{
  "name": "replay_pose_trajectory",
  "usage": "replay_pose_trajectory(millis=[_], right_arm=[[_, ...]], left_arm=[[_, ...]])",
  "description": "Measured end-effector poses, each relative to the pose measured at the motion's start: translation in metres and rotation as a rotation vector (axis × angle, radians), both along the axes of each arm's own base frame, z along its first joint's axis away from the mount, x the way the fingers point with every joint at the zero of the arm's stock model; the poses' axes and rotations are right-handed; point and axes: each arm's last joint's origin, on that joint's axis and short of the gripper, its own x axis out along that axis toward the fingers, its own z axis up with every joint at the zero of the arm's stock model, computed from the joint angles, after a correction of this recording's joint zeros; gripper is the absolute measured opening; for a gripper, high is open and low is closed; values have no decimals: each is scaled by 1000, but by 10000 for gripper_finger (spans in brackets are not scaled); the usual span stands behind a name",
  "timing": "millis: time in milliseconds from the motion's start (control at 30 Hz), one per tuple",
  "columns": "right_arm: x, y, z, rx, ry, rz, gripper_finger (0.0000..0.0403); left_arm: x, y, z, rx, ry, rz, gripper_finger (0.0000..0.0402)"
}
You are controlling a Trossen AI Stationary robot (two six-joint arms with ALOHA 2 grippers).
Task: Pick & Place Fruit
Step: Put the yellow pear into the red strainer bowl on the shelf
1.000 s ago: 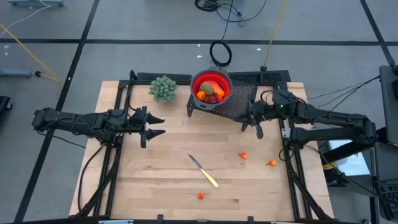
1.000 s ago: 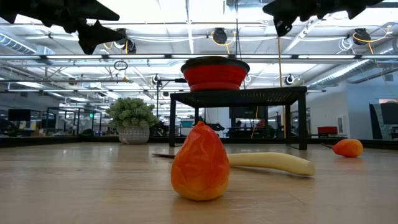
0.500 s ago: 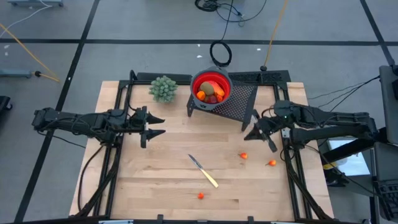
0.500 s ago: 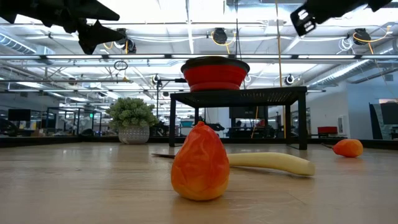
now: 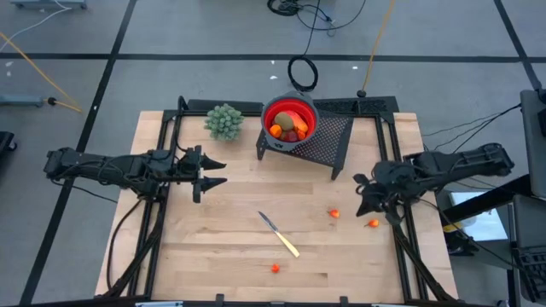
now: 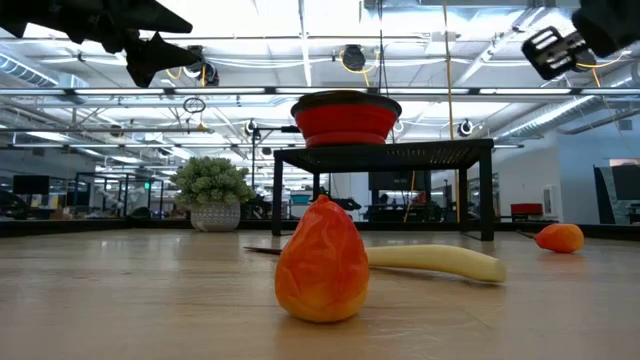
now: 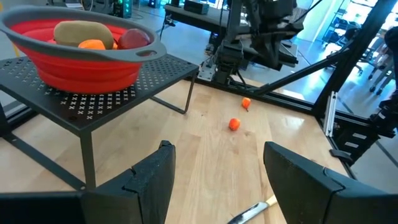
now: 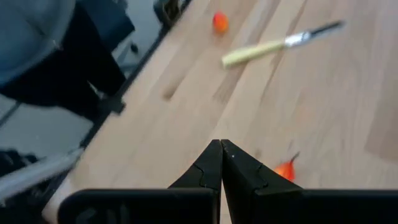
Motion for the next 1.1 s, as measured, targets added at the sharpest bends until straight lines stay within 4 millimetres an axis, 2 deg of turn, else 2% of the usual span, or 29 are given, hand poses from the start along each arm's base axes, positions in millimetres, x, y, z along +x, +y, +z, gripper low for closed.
replay_pose_trajectory(millis=[300, 633, 867, 1100], right_arm=[[-8, 18, -11, -41, 181, -25, 0], [-12, 44, -32, -95, 503, -68, 0], [-15, 54, -46, -159, 711, -149, 1], [-18, 53, -51, -232, 789, -246, 47]], left_arm=[[0, 0, 0, 8, 1, -1, 243], [0, 0, 0, 59, 5, -12, 244], [0, 0, -1, 59, 11, -12, 244], [0, 0, -1, 59, 12, -13, 244]])
